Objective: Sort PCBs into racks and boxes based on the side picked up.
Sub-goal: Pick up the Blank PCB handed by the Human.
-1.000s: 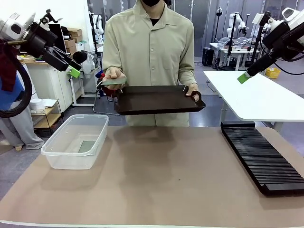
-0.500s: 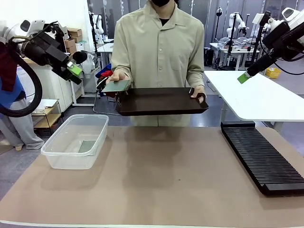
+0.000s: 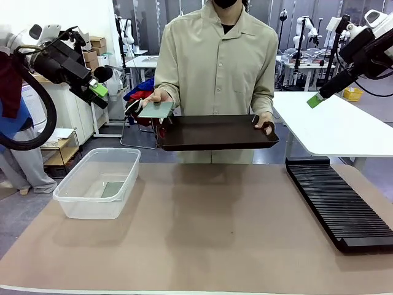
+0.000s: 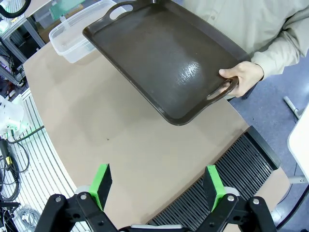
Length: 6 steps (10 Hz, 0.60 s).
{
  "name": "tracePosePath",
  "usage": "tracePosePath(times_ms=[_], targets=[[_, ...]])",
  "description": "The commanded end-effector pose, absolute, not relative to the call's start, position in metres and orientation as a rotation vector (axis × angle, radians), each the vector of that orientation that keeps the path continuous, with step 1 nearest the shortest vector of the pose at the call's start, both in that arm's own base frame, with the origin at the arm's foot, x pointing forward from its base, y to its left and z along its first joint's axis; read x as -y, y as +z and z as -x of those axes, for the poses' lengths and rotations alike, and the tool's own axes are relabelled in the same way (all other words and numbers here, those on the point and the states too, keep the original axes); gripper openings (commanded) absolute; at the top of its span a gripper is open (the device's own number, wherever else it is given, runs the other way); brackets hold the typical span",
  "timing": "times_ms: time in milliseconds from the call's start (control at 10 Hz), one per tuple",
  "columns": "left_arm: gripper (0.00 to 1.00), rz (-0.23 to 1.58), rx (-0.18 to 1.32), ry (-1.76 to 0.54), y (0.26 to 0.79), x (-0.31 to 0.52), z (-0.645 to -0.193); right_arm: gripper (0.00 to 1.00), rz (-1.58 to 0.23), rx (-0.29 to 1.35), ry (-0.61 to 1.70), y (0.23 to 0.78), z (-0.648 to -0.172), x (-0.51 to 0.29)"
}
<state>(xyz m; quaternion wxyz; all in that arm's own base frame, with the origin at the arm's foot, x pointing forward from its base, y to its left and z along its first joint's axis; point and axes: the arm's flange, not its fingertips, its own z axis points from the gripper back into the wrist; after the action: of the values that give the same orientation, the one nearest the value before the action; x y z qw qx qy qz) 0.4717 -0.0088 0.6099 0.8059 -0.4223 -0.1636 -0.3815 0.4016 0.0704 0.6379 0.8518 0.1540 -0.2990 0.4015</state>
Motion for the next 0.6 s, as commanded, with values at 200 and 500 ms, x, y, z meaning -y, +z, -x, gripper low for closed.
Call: tracePosePath(times_ms=[200,500], targets=[[1.00,1.032,0.273,-0.701,0.596,0.004,-0.484,1.00,-0.342,0.631,0.849,0.637,-0.401,-0.070],[1.00,1.233,0.185,-0.511,0.556,0.008,-0.507,1.00,-0.342,0.631,0.849,0.637,-0.401,-0.070]])
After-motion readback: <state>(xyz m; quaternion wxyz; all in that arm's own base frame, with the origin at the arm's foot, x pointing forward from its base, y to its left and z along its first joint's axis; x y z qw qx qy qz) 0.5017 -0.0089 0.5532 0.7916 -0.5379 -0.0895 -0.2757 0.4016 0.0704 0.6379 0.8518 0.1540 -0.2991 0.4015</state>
